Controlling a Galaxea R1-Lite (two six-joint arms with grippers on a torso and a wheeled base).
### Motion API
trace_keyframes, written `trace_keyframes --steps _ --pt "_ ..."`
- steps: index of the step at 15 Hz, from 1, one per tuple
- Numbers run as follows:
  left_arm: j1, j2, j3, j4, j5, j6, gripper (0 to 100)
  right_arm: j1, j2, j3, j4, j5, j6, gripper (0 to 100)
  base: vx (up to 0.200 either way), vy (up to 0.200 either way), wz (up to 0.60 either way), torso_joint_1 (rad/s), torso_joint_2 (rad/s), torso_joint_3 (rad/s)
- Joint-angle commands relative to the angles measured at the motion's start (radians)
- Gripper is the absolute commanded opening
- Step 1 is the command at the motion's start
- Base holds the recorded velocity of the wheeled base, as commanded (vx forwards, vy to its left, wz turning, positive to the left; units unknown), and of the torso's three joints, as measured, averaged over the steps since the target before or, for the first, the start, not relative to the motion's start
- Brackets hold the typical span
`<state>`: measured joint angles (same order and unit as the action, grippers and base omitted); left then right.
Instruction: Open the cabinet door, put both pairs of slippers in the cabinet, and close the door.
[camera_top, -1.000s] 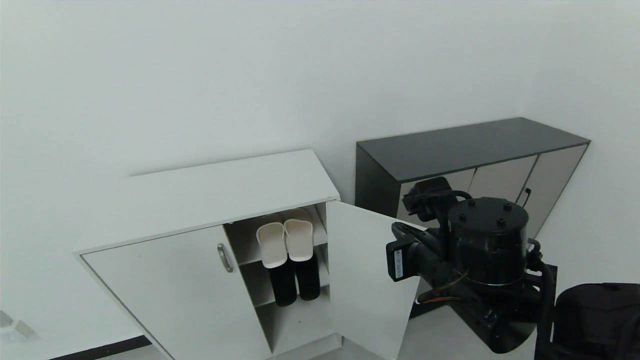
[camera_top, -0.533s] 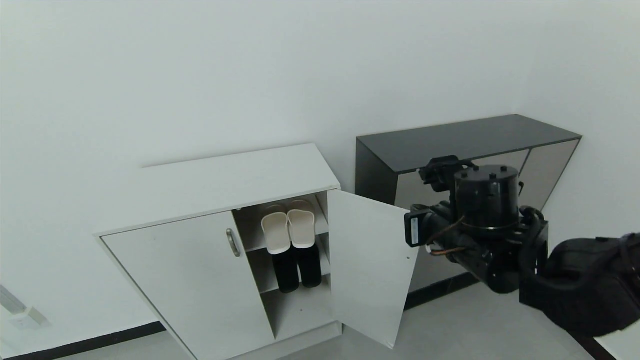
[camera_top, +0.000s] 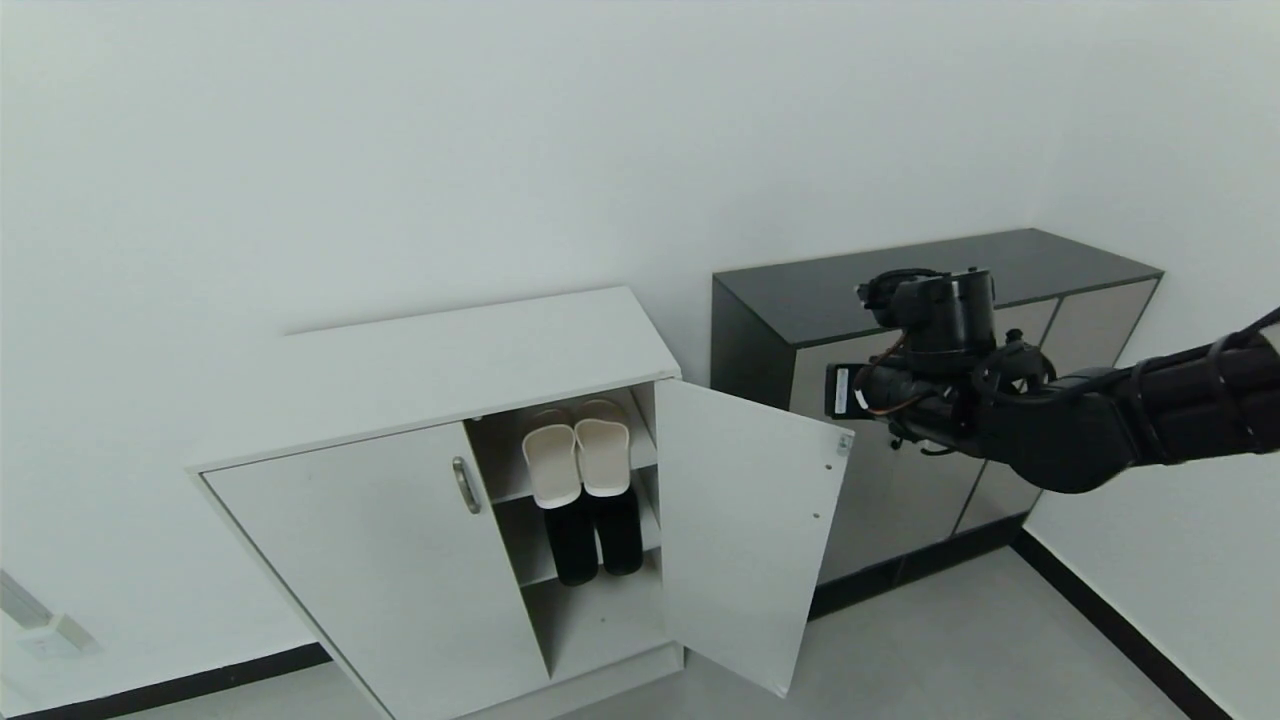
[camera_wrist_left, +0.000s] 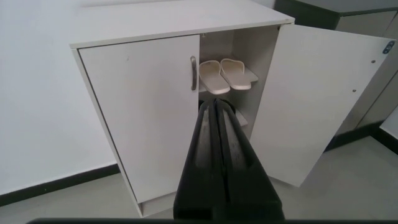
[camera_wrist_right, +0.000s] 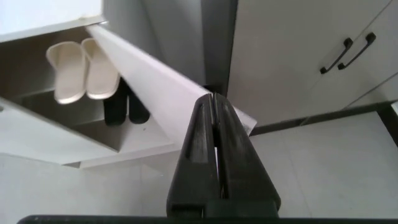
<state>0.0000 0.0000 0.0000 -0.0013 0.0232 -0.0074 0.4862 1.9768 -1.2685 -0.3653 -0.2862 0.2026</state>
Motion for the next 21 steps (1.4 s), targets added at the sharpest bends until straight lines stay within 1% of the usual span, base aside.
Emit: trace_keyframes --steps 1,3,8,13,21 --pt "0.000 0.000 0.000 0.000 0.000 0.000 0 -0.034 0.085 -0.051 0.002 0.004 0.005 0 0.000 0.000 0.00 0.000 0.00 0.000" --pt "0.000 0.000 0.000 0.000 0.000 0.000 0 -0.051 0.128 -0.081 0.002 0.024 0.005 0 0.000 0.000 0.00 0.000 0.00 0.000" --pt "0.000 0.000 0.000 0.000 0.000 0.000 0 -0.066 0.209 -0.146 0.002 0.032 0.005 0 0.000 0.000 0.00 0.000 0.00 0.000" --pt "0.000 0.000 0.000 0.000 0.000 0.000 0 -0.081 0.261 -0.167 -0.004 0.032 0.008 0 0.000 0.000 0.00 0.000 0.00 0.000" --pt "0.000 0.000 0.000 0.000 0.000 0.000 0 -0.078 0.280 -0.158 -0.018 0.030 0.008 0 0.000 0.000 0.00 0.000 0.00 0.000"
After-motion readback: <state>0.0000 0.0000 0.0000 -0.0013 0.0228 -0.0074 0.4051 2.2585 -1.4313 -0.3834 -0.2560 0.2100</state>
